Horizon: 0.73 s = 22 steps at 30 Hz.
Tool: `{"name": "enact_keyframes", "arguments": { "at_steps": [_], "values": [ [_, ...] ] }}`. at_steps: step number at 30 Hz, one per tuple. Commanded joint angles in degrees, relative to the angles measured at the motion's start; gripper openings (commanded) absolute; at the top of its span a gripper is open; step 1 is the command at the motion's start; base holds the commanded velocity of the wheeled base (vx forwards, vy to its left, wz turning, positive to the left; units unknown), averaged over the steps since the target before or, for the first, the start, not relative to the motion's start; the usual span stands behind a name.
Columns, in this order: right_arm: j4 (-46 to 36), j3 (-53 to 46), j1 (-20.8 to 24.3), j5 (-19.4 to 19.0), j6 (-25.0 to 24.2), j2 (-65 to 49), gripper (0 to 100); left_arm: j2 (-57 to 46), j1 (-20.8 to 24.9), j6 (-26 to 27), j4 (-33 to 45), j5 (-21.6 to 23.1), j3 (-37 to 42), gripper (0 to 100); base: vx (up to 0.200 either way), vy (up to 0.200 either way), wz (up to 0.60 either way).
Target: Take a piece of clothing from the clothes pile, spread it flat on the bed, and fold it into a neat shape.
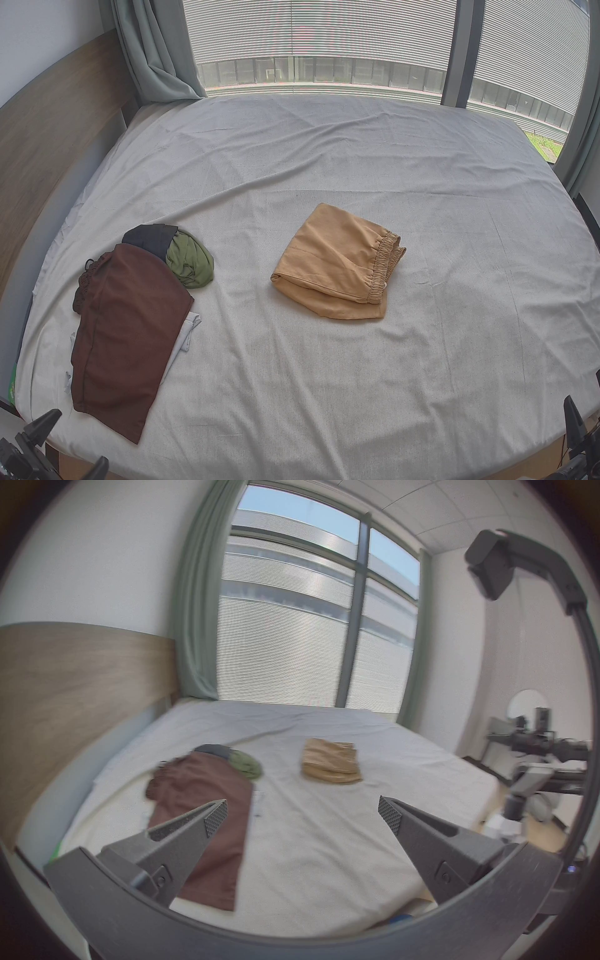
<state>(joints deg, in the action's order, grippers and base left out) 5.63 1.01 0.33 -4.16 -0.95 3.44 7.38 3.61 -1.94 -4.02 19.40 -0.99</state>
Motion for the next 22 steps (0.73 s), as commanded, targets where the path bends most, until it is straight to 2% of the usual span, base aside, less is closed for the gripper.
{"name": "enact_keyframes", "arguments": {
  "at_steps": [1, 2, 4, 5, 6, 8, 10, 22],
  "values": [
    [-1.85, -0.92, -0.24, -3.31, 2.53, -3.26, 100, -7.38, -3.87, 1.94, -0.46, -12.10, 0.99, 100, 0.000, 0.000, 0.00],
    [-1.76, -1.01, -0.24, -3.93, 2.53, -3.26, 100, -7.38, -3.87, 1.85, -0.46, -12.72, 0.99, 100, 0.000, 0.000, 0.00],
    [-2.47, -1.01, -0.07, -1.91, 1.83, -3.26, 100, -7.38, -3.87, 3.17, 4.11, -20.98, 0.99, 100, 0.000, 0.000, 0.00],
    [-2.56, -1.01, -0.15, -1.38, 1.92, -3.26, 100, -7.38, -3.87, 2.91, 5.34, -22.21, 0.99, 100, 0.000, 0.000, 0.00],
    [-2.56, -1.01, -0.15, -1.38, 1.92, -3.26, 100, -7.38, -3.87, 2.91, 5.34, -22.21, 0.99, 100, 0.000, 0.000, 0.00],
    [-5.46, -0.92, -0.24, 2.05, 2.53, -3.17, 100, -7.38, -3.78, 3.70, 3.67, -20.27, 0.99, 100, 0.000, 0.000, 0.00],
    [-6.51, -0.75, 0.02, 3.37, 2.18, -3.26, 100, -7.38, -3.61, 3.52, 3.85, -19.83, 0.99, 100, 0.000, 0.000, 0.00],
    [-5.81, -0.92, -0.07, 2.66, 1.74, -3.26, 100, -7.38, -3.61, 2.55, 4.02, -20.19, 0.99, 100, 0.000, 0.000, 0.00]
  ]
}}
